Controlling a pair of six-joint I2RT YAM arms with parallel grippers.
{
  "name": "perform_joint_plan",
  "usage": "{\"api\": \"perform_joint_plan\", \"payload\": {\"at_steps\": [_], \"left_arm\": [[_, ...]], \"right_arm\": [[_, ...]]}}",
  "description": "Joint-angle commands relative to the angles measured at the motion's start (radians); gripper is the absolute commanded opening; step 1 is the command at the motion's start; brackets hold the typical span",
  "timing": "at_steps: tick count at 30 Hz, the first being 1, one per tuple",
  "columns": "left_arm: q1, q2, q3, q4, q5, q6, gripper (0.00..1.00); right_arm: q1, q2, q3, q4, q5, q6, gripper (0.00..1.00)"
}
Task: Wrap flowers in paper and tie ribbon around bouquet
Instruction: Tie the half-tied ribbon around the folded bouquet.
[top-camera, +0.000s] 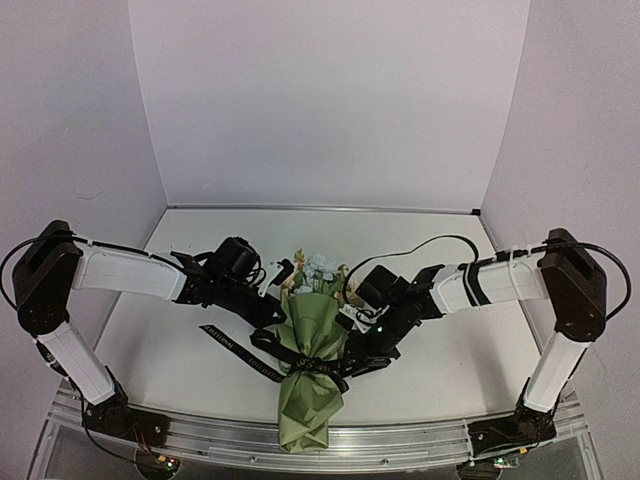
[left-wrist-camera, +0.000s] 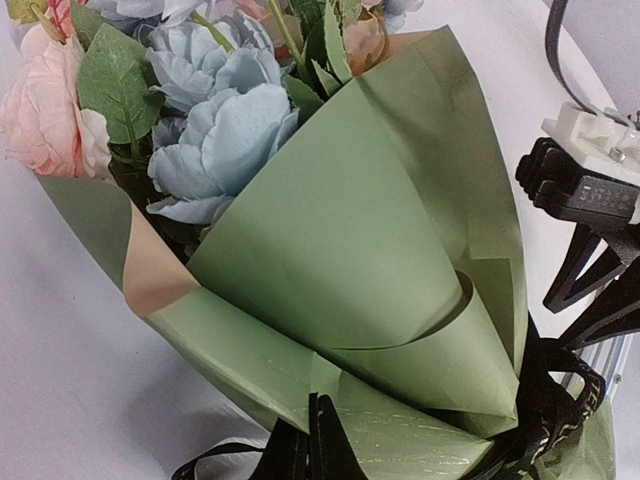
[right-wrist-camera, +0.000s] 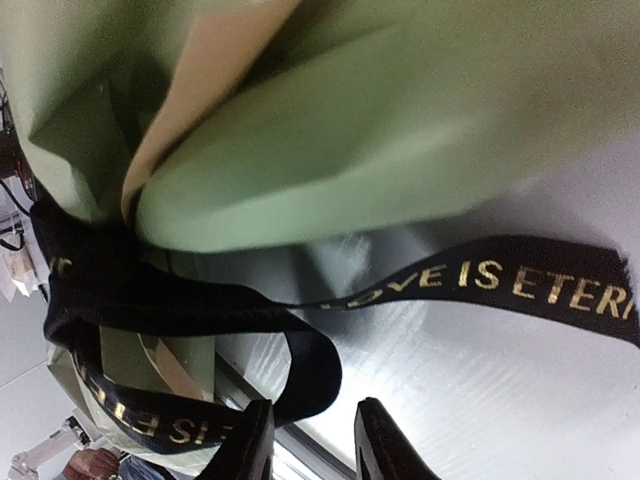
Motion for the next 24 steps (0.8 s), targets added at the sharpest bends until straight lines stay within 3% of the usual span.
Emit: {"api": "perform_joint_plan", "payload": {"at_steps": [1,16,24], "left_arm": [[0.006,-0.024,0.013,0.026,0.021,0.000,0.00],[0.005,-0.008,0.025,0.033,0.035,-0.007,0.00],[0.006,-0.003,0.020,0.048,0.048,-0.020,0.00]], "right_arm": [[0.006,0.029,0.062,-0.002,-0.036,-0.024,0.31],[0.028,0.094,0.109,-0.065,-0.065,-0.069,0.44],[0.032,0.117,0.056,0.175,-0.039,0.003,0.46]]}}
